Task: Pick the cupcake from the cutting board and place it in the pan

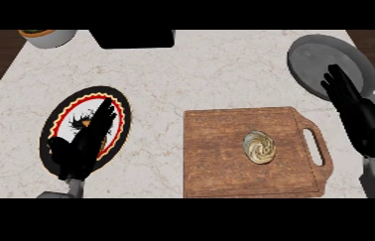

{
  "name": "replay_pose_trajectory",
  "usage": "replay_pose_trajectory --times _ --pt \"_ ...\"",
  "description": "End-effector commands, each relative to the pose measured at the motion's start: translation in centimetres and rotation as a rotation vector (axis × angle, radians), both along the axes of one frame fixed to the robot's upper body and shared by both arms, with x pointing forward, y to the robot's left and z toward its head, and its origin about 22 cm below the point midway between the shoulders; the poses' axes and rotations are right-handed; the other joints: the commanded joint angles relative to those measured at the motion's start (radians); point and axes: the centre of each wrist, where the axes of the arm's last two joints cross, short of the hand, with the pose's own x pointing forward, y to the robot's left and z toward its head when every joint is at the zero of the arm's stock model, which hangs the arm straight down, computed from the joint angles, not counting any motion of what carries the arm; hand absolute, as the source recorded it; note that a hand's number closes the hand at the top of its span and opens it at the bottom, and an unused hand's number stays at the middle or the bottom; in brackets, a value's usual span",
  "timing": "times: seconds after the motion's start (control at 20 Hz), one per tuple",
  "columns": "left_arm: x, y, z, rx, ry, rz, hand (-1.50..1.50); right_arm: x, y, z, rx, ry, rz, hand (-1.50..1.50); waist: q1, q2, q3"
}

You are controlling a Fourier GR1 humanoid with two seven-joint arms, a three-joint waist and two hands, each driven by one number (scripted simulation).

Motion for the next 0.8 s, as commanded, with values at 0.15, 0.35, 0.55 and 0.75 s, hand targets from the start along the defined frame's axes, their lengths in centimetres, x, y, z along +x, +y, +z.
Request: replay_pose_trajectory --times 0.15,0.35,0.55,0.75 --pt "1.3 -1.6 1.7 -0.063 -0.008 -0.112 0.0 3.0 7.0 4.8 -0.284 -0.165 0.308 1.5 0.06 0.018 -0.038" --pt "1.8 -3.8 1.5 -0.139 0.046 -0.156 0.0 3.5 5.6 9.5 -0.842 -0.409 0.269 1.5 0.048 0.013 -0.047" --pt "2.4 -2.8 2.5 -0.166 0.04 -0.154 0.0 4.0 10.5 3.7 -0.649 -0.562 0.304 -1.5 0.025 0.018 -0.034" --pt "1.1 -1.9 1.5 -0.156 0.057 -0.131 0.0 2.2 13.2 3.4 -0.794 -0.525 0.432 -1.5 0.015 0.014 -0.036"
